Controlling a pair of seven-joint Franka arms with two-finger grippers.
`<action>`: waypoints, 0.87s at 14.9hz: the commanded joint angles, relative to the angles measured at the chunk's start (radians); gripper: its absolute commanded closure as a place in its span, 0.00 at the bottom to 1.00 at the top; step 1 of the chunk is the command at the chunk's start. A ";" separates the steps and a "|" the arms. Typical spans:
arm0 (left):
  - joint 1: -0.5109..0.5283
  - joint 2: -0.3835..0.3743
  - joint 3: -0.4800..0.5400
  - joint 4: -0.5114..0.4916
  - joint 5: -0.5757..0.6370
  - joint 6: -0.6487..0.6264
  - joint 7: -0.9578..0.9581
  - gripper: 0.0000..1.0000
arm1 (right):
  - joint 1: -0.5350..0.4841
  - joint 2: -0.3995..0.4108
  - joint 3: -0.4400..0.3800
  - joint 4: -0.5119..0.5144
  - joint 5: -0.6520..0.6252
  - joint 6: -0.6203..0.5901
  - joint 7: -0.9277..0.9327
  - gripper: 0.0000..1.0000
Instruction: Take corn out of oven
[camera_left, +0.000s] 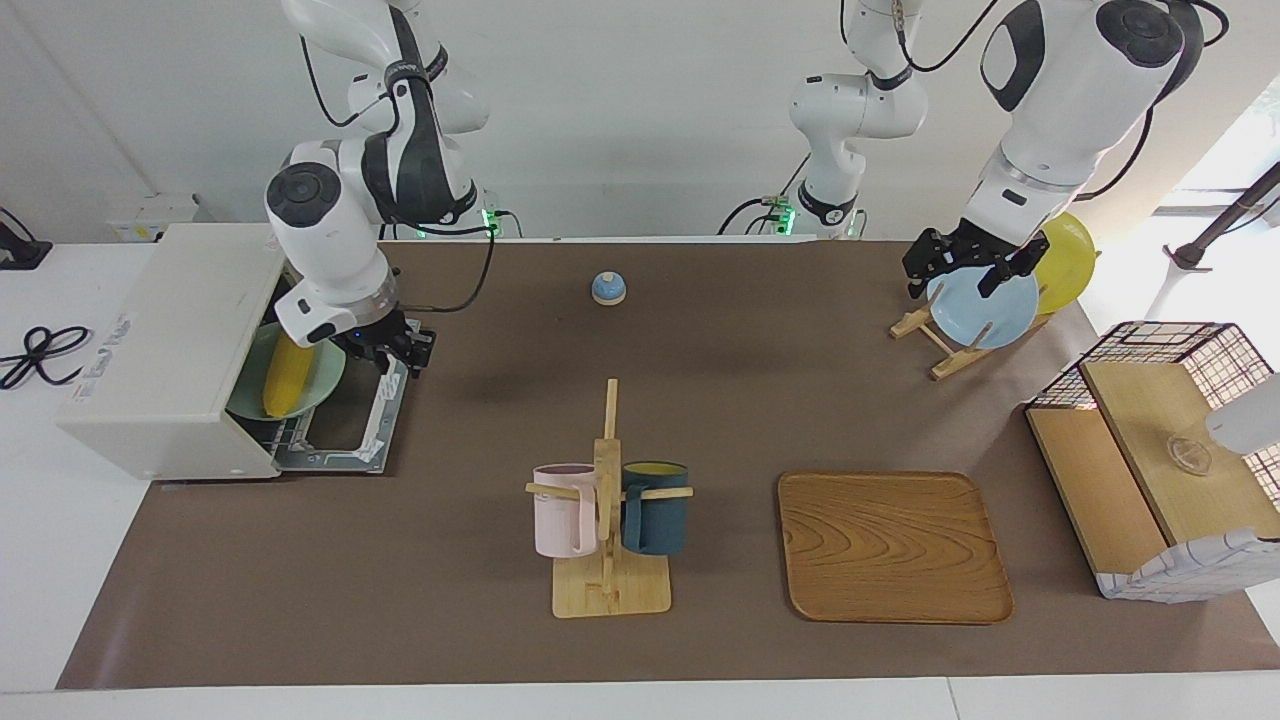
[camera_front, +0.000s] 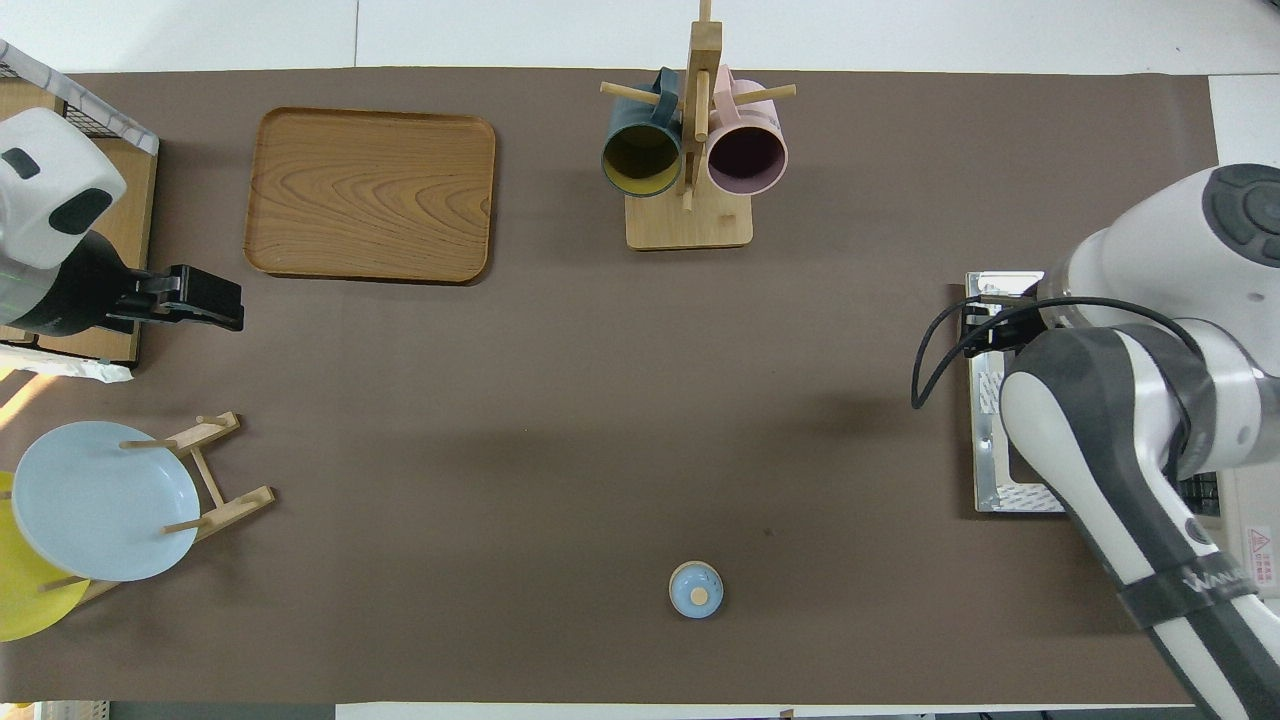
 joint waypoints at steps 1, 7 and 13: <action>0.014 -0.011 -0.004 0.001 -0.008 -0.012 0.008 0.00 | -0.075 -0.025 0.004 -0.046 -0.055 0.003 -0.011 0.45; 0.014 -0.011 -0.004 0.001 -0.008 -0.012 0.008 0.00 | -0.116 -0.059 0.006 -0.174 -0.055 0.138 -0.078 0.56; 0.014 -0.011 -0.004 -0.001 -0.008 -0.012 0.008 0.00 | -0.152 -0.080 0.004 -0.270 -0.055 0.230 -0.152 0.56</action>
